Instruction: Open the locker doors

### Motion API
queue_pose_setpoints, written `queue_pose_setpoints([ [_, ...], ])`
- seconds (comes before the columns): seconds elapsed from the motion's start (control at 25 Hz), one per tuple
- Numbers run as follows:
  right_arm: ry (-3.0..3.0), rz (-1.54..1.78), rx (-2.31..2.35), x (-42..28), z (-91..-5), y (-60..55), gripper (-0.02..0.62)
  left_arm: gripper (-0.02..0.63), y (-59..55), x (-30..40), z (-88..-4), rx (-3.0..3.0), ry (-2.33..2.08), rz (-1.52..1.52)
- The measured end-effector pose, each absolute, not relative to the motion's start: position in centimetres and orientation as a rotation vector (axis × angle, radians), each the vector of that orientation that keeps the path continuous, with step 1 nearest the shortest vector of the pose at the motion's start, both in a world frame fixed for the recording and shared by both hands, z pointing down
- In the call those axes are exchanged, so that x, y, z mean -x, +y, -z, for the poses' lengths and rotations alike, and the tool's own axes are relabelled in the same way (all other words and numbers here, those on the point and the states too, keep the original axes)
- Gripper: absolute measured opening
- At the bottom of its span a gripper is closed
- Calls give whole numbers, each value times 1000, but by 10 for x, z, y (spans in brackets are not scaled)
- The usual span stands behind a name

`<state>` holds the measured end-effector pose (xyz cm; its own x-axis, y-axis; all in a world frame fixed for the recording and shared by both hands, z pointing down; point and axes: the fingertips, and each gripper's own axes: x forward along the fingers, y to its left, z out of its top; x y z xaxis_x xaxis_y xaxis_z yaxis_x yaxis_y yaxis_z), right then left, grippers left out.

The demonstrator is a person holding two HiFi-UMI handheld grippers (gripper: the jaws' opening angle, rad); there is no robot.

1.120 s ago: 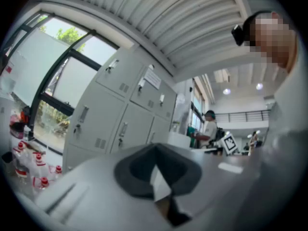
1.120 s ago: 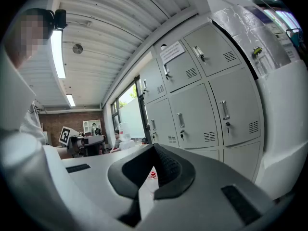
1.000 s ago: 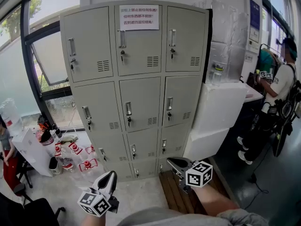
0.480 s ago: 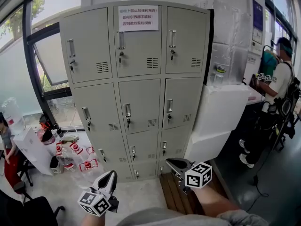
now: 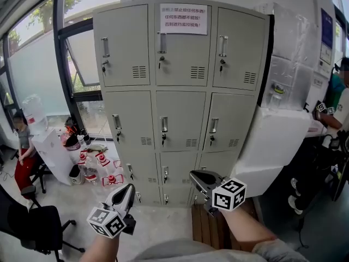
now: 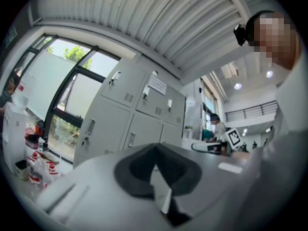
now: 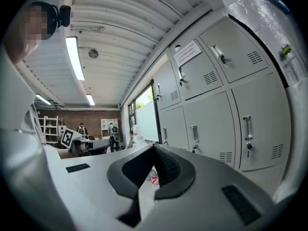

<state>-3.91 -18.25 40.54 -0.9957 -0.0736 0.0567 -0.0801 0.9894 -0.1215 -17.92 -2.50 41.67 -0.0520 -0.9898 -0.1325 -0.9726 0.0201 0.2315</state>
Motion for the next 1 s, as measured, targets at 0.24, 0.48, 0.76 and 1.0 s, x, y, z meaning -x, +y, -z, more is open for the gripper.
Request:
queue_pose_setpoints([
  [0.24, -3103, -79, 27, 85, -370, -182, 2, 2, -28, 202, -390, -2062, -2307, 438],
  [0.48, -3114, 3, 102, 160, -346, -178, 2, 2, -41, 258, -367, -2095, -2321, 470],
  [0.76, -3161, 56, 39, 302, -332, -190, 2, 2, -75, 397, -350, -2203, -2281, 469],
  [1.0, -3233, 134, -100, 430, -271, -216, 2, 2, -113, 523, -291, -2355, -2212, 434],
])
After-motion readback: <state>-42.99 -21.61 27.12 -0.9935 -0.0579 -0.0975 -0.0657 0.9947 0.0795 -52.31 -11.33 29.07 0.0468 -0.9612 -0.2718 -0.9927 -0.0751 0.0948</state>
